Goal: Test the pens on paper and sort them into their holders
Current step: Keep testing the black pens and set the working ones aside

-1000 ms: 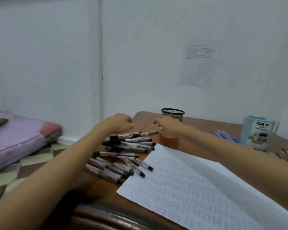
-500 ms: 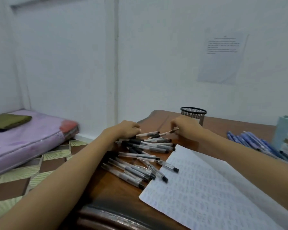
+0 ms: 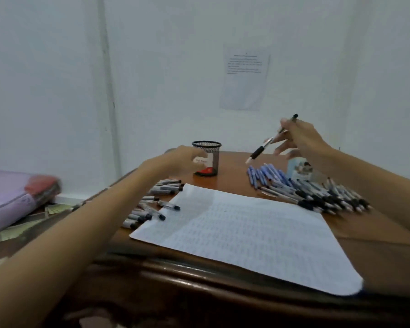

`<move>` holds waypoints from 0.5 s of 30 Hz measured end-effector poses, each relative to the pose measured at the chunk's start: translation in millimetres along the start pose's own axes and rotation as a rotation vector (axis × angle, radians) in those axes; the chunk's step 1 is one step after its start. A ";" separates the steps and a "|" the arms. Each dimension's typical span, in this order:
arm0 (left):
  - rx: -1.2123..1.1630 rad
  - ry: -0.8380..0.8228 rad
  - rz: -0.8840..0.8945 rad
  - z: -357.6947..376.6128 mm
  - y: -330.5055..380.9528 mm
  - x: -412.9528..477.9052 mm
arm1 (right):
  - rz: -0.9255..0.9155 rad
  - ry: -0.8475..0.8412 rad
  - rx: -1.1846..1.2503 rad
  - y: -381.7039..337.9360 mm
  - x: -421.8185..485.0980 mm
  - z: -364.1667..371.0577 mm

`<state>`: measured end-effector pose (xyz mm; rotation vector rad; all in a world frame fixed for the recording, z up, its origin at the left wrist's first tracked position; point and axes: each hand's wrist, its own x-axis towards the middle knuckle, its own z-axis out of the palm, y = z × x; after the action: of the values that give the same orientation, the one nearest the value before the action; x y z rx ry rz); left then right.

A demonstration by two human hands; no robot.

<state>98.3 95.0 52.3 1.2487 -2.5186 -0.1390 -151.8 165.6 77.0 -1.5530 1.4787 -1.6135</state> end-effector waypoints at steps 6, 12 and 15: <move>0.061 -0.092 0.137 29.8 52.3 4.4 | 0.227 0.190 0.082 31.3 -36.9 -43.0; -0.003 -0.240 0.177 77.5 61.8 2.9 | 0.256 0.097 0.045 53.3 -59.9 -44.3; -0.030 -0.264 0.181 89.4 59.3 1.8 | 0.211 0.141 0.014 61.1 -60.1 -39.6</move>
<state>22.9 124.8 -17.9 1.0426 -2.8275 -0.3153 -192.6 213.1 6.3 -1.2496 1.6401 -1.6318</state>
